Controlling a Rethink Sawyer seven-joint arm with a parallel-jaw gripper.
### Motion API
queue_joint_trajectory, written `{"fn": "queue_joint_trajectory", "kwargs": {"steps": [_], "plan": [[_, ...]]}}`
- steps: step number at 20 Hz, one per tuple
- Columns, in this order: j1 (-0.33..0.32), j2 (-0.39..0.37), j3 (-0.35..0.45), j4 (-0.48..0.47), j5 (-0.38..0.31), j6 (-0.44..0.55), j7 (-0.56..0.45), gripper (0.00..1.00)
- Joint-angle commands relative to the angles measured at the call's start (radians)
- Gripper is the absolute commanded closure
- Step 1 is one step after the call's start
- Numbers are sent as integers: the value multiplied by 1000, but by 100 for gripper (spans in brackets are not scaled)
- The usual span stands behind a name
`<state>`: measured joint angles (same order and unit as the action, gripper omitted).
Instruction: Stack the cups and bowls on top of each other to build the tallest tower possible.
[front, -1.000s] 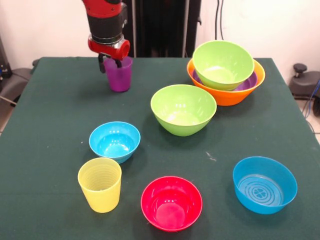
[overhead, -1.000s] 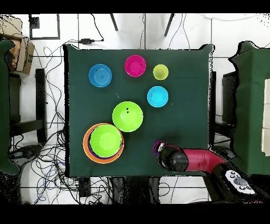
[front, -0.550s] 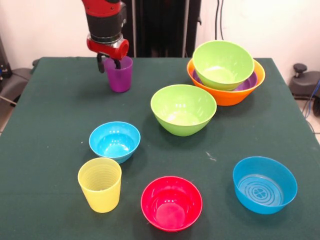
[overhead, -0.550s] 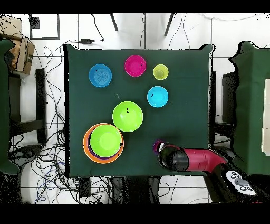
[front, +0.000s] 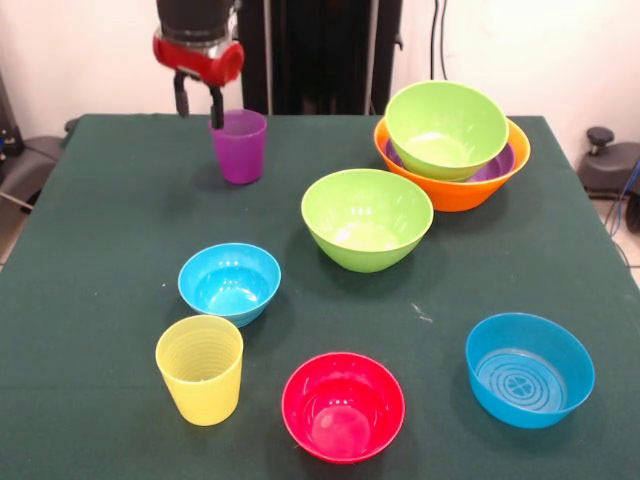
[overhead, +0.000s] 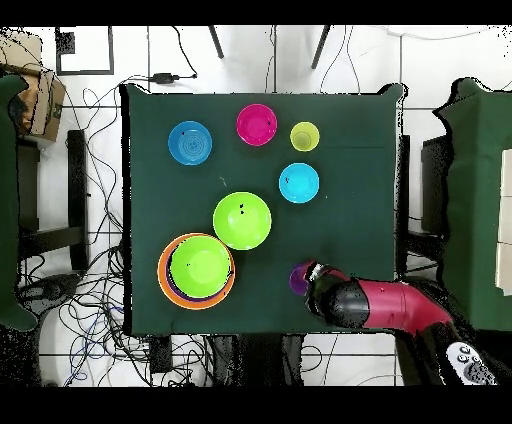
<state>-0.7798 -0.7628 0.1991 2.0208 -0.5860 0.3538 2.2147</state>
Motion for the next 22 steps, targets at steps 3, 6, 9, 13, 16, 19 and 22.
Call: {"fn": "queue_joint_trajectory", "kwargs": {"steps": [3,6,9,13,16,19,22], "plan": [[11,-272,137,134,168,259,-134,0],[31,-355,137,152,231,341,-148,0],[63,-369,127,139,243,374,-126,0],[101,-318,120,78,215,370,-82,0],[129,-271,113,20,195,382,-55,0],[157,-210,104,-32,181,374,-28,0],[188,-132,89,-95,162,342,0,0]]}}
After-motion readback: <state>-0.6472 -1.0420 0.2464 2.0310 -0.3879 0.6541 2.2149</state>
